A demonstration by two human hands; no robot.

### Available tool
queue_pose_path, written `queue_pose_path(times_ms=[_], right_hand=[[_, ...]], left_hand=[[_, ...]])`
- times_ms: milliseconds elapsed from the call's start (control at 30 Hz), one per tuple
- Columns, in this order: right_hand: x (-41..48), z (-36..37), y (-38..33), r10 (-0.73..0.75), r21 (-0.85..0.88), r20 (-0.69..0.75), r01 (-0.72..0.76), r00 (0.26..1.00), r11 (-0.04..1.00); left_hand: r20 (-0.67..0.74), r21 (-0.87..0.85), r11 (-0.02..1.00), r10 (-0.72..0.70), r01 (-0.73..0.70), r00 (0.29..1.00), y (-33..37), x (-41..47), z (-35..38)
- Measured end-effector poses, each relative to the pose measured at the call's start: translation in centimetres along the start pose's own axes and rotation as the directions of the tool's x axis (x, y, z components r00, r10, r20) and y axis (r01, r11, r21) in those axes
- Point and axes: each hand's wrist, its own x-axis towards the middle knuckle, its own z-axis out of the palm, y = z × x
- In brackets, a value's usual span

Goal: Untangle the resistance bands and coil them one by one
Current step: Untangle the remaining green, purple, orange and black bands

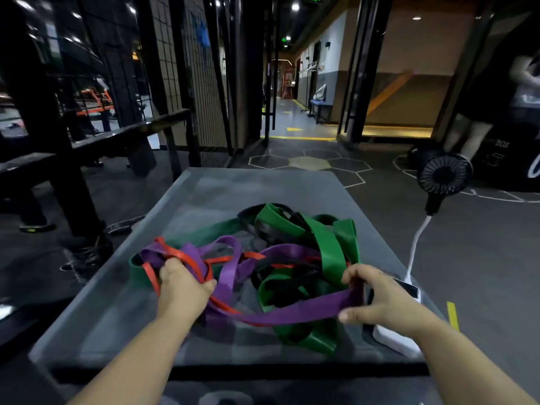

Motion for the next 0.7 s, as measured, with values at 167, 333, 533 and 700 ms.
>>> queue_pose_path(times_ms=[167,333,533,700], right_hand=[[0.4,1.0,-0.6,0.189,0.229,-0.287,-0.125,0.939,0.965],[2.6,2.1,-0.1,0.386,0.103,-0.413,-0.379,0.825,0.92],[3.9,2.1,0.7,0.485,0.147,-0.342,-0.464,0.805,0.874],[5.2,2.1,-1.0,0.388,-0.414,-0.24,-0.456,0.89,0.788]], left_hand=[[-0.27,0.21,0.946,0.299,-0.247,0.915,1.2,-0.9,1.1],[0.003,0.106,0.607,0.792,-0.787,0.611,4.1,-3.2,3.7],[0.49,-0.002,0.537,0.736,-0.844,0.467,6.2,-7.8,8.0],[0.502,0.063,0.465,0.75,-0.883,0.431,5.4,-7.9,8.9]])
